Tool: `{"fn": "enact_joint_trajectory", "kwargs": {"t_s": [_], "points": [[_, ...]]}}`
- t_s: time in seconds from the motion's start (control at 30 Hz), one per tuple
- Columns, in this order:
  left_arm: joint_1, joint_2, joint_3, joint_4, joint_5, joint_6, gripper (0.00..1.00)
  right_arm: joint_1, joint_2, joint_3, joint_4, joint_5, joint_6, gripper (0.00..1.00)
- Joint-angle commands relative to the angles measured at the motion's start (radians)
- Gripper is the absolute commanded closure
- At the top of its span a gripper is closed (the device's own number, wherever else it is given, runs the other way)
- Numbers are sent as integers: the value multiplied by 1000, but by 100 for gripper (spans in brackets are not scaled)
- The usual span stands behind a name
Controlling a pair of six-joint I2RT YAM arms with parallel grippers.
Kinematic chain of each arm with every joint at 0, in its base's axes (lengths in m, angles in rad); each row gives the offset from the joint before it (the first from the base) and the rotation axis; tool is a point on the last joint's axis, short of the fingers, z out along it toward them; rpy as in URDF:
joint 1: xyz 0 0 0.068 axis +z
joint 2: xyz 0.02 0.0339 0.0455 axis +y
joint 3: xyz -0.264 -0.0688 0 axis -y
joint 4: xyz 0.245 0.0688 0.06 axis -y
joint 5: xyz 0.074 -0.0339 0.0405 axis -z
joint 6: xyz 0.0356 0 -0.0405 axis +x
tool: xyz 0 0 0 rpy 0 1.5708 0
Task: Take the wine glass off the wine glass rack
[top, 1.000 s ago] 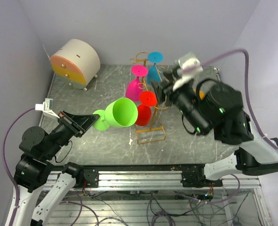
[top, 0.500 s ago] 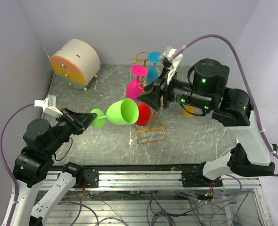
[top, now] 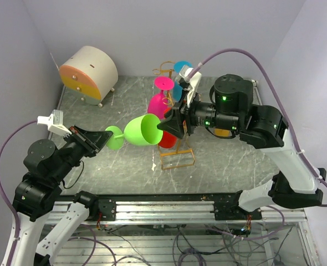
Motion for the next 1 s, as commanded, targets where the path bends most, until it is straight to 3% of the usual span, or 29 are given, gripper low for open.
{"fn": "enact_joint_trajectory", "kwargs": {"t_s": [0.0,0.23,0.3,0.4,0.47,0.53,0.63,0.73,0.83,0.97], "points": [[-5,6,43,49,22,-12,93,-3,3,-25,29,-28,6,55],[-5,13,44,70,35,-17,93,-2,37,-30,53,-38,21,59],[-4,18,45,72,36,-17,93,-1,48,-27,63,-35,27,68],[-4,24,46,75,37,-11,93,-1,58,-16,76,0,37,96],[-5,29,52,65,26,2,93,-3,58,-6,82,63,47,100],[-5,35,57,44,5,17,87,-4,45,-3,100,155,51,100],[-5,40,58,13,-44,46,68,-14,0,-32,152,305,46,100],[-5,41,49,-9,-106,85,55,-26,-60,-64,219,478,32,100],[-4,53,46,-23,-153,132,53,-35,-116,-102,286,666,7,100],[-5,76,35,-42,-212,215,54,-37,-178,-163,420,1051,-115,100]]}}
